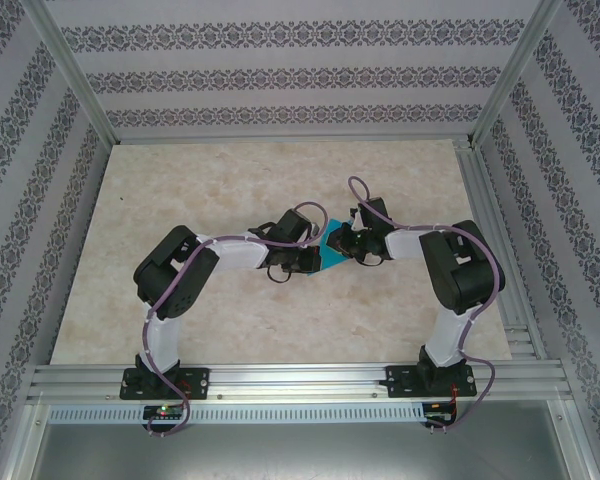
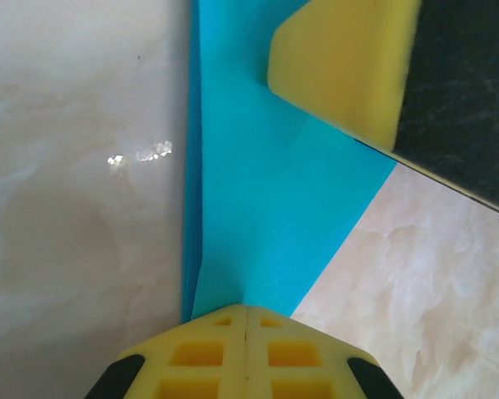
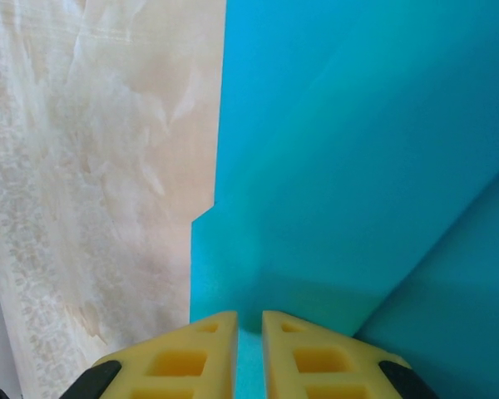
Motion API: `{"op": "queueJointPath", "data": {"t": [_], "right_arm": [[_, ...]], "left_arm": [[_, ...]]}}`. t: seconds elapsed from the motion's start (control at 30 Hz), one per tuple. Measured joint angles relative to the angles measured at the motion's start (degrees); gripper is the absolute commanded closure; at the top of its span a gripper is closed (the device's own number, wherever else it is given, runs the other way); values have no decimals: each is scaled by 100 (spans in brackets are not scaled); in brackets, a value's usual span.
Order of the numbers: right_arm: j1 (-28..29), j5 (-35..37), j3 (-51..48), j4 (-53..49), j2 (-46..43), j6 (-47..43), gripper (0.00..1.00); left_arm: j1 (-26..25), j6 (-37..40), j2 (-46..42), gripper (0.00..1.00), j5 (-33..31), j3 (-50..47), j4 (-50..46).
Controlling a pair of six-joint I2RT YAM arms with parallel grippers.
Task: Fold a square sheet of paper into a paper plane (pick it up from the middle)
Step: Fourth fold the wing at the center of the table.
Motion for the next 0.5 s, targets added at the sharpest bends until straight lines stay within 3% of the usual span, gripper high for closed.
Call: {"op": "queueJointPath", "data": {"t": [0.17,0.5], "right_arm": [[-20,-138,-83,-90,-107,0,89],[140,-251,-107,-103,-70,2,90]], "left_arm": [[15,0,-4,96,61,-39,76],[52,-2,-7,94,188,-44,103]]}}
